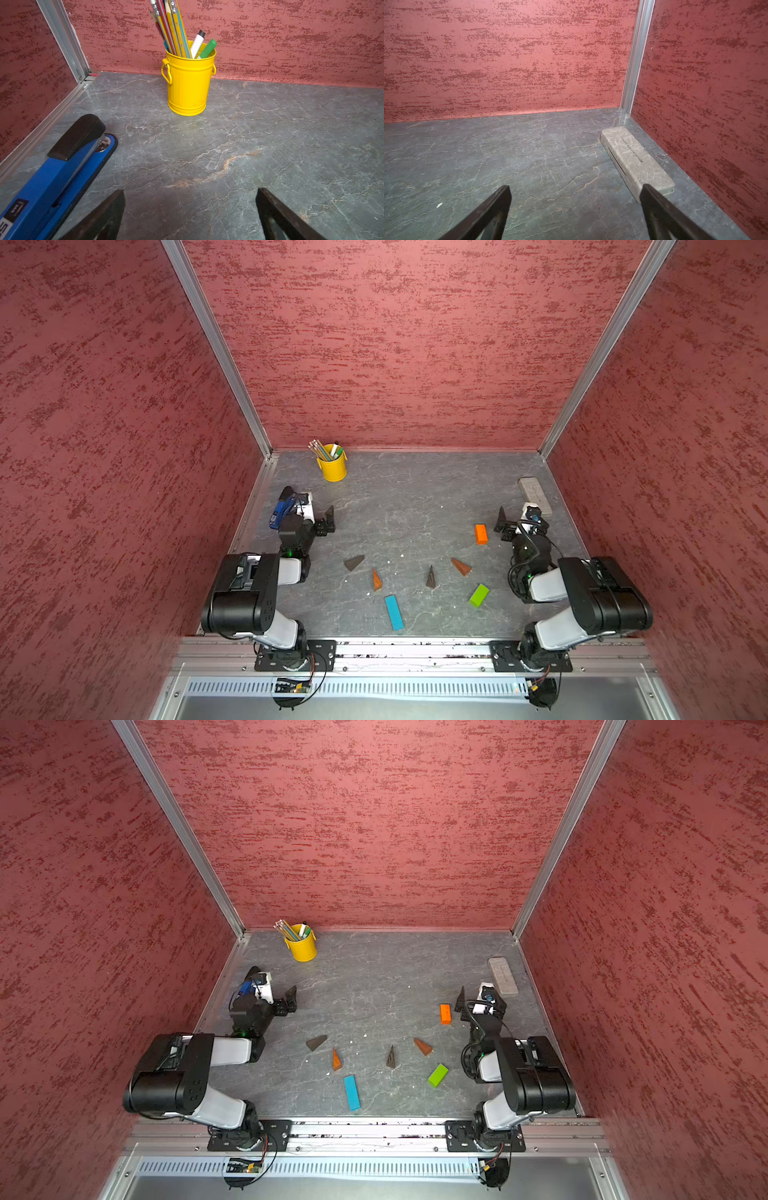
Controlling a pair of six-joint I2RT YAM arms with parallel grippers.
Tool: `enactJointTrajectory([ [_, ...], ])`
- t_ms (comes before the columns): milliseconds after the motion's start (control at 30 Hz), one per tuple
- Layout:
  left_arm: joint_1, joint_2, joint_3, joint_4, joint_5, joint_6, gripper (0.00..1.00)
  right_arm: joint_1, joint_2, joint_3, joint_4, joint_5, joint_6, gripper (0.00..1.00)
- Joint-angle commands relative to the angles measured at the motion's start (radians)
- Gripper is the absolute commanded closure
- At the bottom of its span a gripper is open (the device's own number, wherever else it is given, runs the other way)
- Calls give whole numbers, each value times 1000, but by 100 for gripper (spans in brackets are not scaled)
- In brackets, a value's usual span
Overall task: Assemble a small pinwheel with building blocks
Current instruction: Pick up the building block from the center of the board.
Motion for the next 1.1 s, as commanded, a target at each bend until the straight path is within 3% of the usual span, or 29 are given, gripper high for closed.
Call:
enactJointTrajectory([
  [0, -16, 9, 1, 39, -38, 18, 0, -8, 5, 20, 33, -16, 18, 1],
  [233, 47, 13, 22, 4, 86, -15, 0, -8, 4, 21, 30, -19, 18, 1],
  [667, 47, 10, 18, 12, 87, -15, 0, -8, 2, 16, 37, -17, 17, 1],
  [767, 43, -75, 19, -60, 46, -23, 0, -9, -59, -5, 37, -5, 17, 1],
  [833, 3, -173, 43, -186, -60, -11, 0, -7, -187, 9, -104, 26, 34, 1],
  [933, -127, -265, 111, -363, -236, 0, 0, -7, -349, 98, -419, 73, 83, 1],
  [1067, -325, -272, 295, -637, -331, -88, 0, -6, -492, 226, -824, 106, 195, 1],
])
